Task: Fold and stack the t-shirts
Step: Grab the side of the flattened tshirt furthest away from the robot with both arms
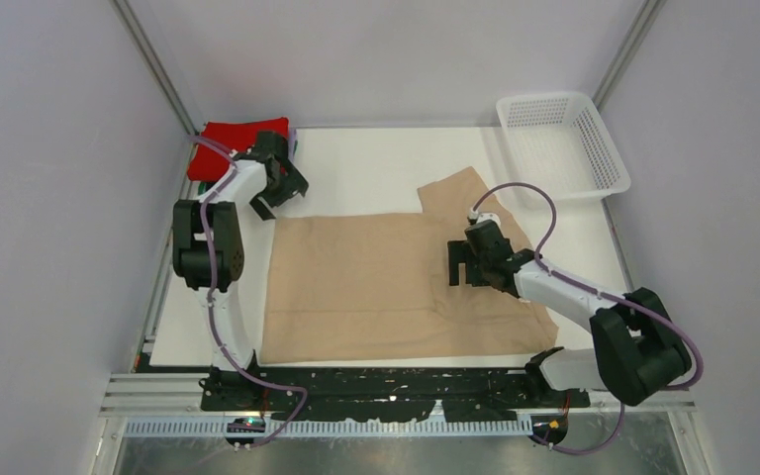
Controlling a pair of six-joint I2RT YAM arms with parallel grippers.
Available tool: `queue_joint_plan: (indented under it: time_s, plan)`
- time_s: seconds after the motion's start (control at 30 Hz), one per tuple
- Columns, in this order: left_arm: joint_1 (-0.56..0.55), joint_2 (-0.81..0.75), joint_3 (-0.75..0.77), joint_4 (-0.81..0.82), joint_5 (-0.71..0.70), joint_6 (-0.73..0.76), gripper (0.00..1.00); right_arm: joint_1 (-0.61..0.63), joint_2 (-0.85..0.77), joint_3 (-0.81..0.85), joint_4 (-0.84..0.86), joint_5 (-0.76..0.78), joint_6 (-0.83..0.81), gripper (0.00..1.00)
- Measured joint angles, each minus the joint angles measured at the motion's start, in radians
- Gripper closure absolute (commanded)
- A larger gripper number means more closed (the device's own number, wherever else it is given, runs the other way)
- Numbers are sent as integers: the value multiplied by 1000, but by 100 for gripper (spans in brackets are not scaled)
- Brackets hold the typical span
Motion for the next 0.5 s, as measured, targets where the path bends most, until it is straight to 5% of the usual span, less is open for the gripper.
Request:
queue_joint_plan:
  time_s: [0.5]
  plan:
    - [-28,-50,-93,7,19,-20,0,-219,79,2,42,-52,106,5]
